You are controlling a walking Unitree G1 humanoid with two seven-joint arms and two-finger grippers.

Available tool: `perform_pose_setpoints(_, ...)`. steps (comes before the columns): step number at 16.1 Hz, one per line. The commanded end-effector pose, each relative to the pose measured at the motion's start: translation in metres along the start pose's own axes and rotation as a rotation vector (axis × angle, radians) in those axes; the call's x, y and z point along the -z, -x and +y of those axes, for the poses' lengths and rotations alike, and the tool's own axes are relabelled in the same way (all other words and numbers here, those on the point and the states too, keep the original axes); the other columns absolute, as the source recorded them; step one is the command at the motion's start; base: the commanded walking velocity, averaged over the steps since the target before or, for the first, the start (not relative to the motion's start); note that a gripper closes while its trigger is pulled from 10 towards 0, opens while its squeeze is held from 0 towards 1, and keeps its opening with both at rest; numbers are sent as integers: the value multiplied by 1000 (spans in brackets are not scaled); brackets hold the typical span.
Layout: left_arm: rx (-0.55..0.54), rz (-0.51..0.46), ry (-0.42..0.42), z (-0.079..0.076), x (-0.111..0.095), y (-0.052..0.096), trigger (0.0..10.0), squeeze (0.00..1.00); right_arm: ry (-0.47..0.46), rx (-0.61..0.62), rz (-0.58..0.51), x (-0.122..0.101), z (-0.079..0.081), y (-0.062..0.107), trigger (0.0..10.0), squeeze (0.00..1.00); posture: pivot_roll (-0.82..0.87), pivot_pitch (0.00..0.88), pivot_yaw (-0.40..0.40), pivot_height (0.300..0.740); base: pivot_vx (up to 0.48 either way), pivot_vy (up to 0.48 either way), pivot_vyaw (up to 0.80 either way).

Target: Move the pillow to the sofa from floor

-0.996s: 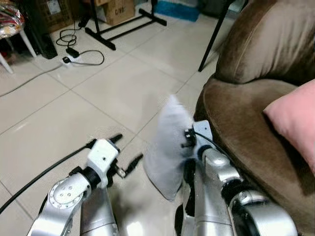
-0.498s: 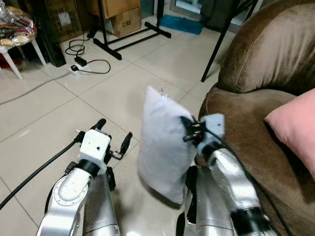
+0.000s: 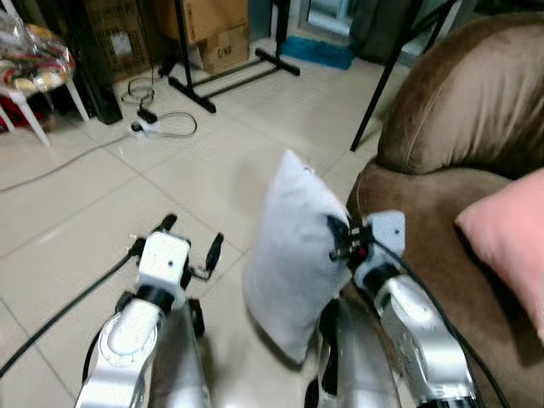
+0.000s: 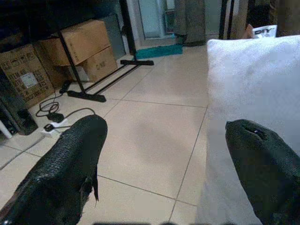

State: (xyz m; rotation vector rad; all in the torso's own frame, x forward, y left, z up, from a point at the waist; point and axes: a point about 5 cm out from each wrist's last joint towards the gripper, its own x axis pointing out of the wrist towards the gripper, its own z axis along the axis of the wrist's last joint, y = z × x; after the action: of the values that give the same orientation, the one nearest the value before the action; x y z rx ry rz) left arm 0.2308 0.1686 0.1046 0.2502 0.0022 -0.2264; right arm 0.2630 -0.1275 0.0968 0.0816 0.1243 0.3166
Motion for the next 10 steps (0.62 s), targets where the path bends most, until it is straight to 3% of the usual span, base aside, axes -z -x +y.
perform_pose_setpoints(1, -9, -18, -6, -2, -3, 1, 10000, 0, 11, 6, -42, -12, -2, 1, 10000, 0, 71, 0, -74, 555, 0, 0, 0)
perform_pose_setpoints(10, -39, -30, -7, -1, -6, -3, 10000, 0, -10, 14, -29, -20, -3, -2, 10000, 0, 36, 0, -97, 645, 0, 0, 0)
